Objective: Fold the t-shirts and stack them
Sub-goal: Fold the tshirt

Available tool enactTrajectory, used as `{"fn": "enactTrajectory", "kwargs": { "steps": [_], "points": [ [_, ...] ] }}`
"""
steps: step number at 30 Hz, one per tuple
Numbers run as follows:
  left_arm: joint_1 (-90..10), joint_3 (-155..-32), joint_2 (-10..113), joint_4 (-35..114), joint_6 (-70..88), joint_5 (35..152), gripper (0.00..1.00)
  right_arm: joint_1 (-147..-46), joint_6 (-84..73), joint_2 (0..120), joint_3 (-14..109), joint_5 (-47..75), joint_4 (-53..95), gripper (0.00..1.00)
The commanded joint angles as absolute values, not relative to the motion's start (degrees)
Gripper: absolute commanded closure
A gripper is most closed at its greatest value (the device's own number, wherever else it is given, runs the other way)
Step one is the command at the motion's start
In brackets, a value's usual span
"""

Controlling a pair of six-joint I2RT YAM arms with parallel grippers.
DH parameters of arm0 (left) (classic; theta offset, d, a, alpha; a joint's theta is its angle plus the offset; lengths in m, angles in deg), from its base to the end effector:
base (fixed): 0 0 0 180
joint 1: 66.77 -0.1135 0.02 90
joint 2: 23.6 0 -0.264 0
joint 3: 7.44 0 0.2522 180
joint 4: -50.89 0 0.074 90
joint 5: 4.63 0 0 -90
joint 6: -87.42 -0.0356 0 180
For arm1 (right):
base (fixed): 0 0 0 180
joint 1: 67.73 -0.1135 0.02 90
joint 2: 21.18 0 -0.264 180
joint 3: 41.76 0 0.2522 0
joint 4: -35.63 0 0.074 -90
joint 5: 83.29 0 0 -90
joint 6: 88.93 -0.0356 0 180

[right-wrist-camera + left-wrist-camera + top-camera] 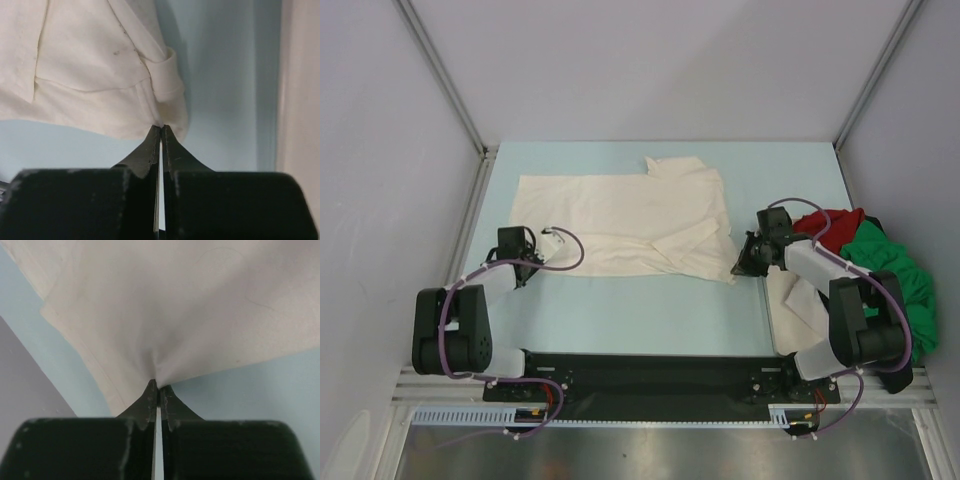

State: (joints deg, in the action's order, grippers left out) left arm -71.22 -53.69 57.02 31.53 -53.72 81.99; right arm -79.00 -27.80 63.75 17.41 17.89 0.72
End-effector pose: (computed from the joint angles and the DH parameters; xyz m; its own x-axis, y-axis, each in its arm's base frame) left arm 0.2490 0.0215 0.1433 -0.5917 0.7336 -0.3342 0.5555 0.6715 0.4905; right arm 0.2705 0.0609 0.1719 -0.8863 0.3064 -0.3473 0.1634 0.9085 0.3845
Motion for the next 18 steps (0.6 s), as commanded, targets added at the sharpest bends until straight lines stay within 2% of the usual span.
{"fn": "enactTrajectory", "kwargs": {
  "steps": [1,10,16,18],
  "points": [
    [-71.2,-52.2,58.0,36.5,-52.8,78.3,1.00,-77.9,-27.9,60.6,17.4,14.7,-1.8,1.00],
    [-75.1,-52.2,51.0,31.1,-55.8,79.9,1.00,-77.6,-26.1,55.7,18.0,12.1,-14.6,1.00],
    [-76.4,-51.6,45.8,23.8,-57.4,84.7,1.00,-77.5,-27.0,54.3,14.8,15.3,-12.7,1.00],
    [-76.4,-51.5,45.6,21.9,-57.4,87.7,1.00,-77.6,-27.1,55.3,14.6,16.0,-11.4,0.96]
  ]
}}
